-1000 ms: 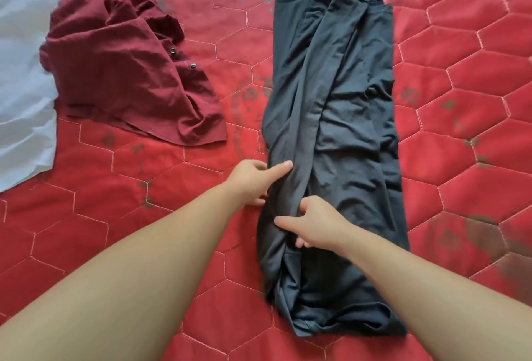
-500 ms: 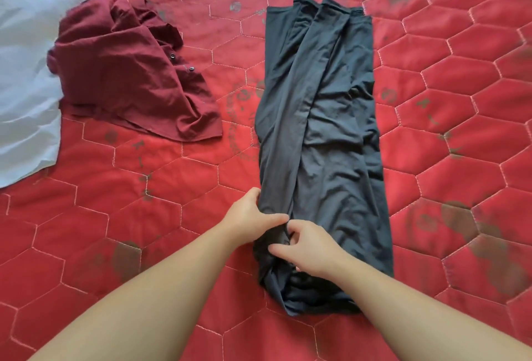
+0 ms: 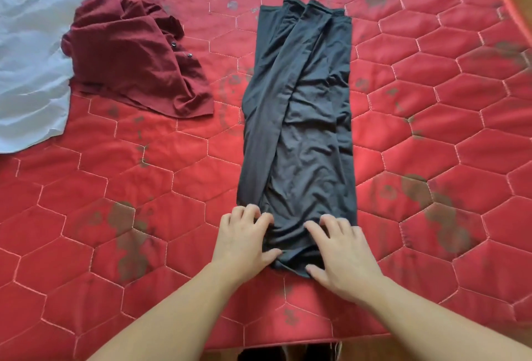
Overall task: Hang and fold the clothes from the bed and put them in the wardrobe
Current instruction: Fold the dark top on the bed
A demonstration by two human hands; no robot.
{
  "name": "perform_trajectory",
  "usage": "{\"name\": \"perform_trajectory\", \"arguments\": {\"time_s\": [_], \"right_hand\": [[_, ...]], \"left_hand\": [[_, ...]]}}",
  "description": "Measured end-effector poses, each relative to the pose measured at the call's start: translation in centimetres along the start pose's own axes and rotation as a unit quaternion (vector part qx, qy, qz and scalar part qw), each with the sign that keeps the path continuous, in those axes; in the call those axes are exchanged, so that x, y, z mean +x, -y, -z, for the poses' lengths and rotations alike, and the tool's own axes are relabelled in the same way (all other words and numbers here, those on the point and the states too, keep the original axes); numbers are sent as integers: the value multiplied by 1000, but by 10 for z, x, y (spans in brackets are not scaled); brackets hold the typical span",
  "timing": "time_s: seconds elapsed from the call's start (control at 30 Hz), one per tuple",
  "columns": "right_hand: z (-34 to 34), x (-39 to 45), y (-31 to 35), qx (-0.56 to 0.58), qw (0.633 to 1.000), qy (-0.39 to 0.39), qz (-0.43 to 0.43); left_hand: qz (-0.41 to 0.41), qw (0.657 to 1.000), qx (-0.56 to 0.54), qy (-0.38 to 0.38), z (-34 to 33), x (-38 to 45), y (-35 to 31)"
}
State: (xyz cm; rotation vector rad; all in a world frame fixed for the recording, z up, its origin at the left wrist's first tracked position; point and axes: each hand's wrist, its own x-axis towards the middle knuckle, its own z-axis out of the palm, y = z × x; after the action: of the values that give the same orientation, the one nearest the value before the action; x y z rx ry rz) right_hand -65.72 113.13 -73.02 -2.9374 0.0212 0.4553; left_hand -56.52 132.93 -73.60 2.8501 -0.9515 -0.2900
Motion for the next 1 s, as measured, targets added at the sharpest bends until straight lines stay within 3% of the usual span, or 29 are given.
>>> {"name": "perform_trajectory", "arguments": {"time_s": [0.13,0.23,0.37,0.47,0.53,0.6,0.77,0.9,1.0], "right_hand": [[-1,-11,-17,-11,998,-1,-65],[5,-12,-21,68,991,52,-106],[8,-19,-21,209,964,-19,-166],[13,-28,-18,242,956,-45,-163],[13,-35,-16,247,957,-38,-147],[10,-42,-15,241,961,-10,-135],[-3,-59,-14,158,976,104,-110],[-3,-64,-15,163,976,63,-132],[0,-64,-11,110,977,147,-109]], "left_hand": [[-16,999,24,29,-3,-6,-9],[5,997,38,68,2,0,-16],[46,993,-12,108,10,3,-22],[10,996,-42,74,6,-4,-21],[-21,996,-53,72,2,-12,-21],[-45,991,-42,115,3,-16,-24],[-23,983,-42,175,8,-14,-31],[-54,979,-52,191,15,-20,-29],[-35,965,-63,252,14,-27,-26]]}}
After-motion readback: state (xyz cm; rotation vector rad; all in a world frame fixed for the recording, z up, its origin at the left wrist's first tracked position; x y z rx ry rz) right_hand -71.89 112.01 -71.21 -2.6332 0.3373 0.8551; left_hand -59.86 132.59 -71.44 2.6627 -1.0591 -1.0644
